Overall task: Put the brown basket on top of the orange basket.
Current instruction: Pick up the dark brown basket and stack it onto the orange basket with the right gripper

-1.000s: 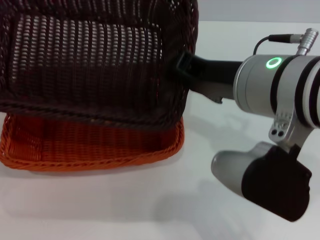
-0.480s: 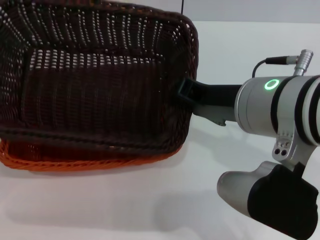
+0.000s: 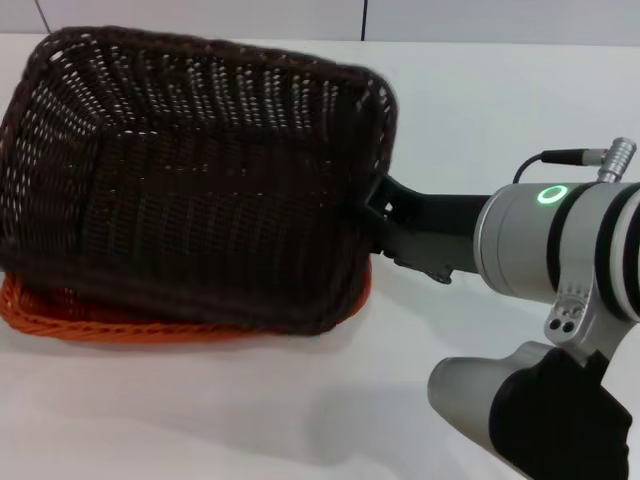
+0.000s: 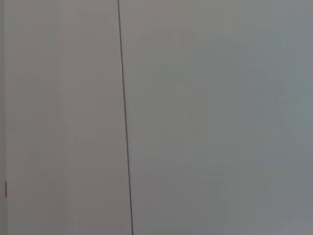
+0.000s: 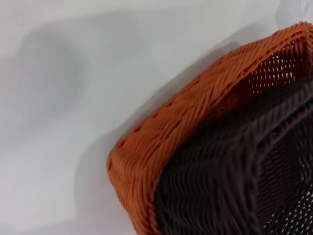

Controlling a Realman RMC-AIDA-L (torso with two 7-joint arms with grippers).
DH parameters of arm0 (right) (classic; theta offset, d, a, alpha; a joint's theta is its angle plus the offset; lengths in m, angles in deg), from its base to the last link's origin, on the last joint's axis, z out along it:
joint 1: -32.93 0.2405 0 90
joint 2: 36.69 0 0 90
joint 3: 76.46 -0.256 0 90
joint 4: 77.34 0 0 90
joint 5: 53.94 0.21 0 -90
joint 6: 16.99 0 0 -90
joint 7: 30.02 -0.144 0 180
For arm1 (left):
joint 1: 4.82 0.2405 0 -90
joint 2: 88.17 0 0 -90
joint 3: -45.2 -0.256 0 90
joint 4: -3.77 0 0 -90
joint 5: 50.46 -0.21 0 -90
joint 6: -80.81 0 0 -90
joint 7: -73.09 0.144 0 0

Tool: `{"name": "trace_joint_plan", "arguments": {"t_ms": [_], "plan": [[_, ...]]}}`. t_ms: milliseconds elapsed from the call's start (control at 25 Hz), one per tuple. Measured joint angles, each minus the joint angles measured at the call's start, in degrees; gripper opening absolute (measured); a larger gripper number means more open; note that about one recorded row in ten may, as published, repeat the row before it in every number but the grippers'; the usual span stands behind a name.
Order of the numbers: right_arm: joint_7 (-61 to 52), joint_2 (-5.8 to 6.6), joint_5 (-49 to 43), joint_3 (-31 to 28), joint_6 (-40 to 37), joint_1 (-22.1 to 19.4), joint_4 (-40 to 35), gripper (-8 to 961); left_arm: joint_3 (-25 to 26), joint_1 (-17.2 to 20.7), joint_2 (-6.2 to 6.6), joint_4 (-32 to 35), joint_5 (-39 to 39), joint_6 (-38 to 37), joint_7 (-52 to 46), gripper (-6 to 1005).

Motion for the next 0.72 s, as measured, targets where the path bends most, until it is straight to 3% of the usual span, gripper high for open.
{"name": "trace_joint_plan", "arguments": {"t_ms": [240, 520, 720], "plan": [[-0.1, 0.26, 2.4, -0.1, 0.1, -0.9, -0.6, 457, 0.0, 0.2, 0.0, 0.0, -0.1, 1.4, 0.0, 765], [0.0, -0.82, 5.0, -3.1, -4.0, -1.4, -0.5, 726, 0.0, 0.1, 0.12, 0.0, 0.0, 2.2, 0.4, 765], [0.4, -1.7, 7.3, -3.7, -4.2, -1.7, -0.4, 726, 0.0, -0.1, 0.18, 0.0, -0.1, 2.9, 0.5, 765]]}}
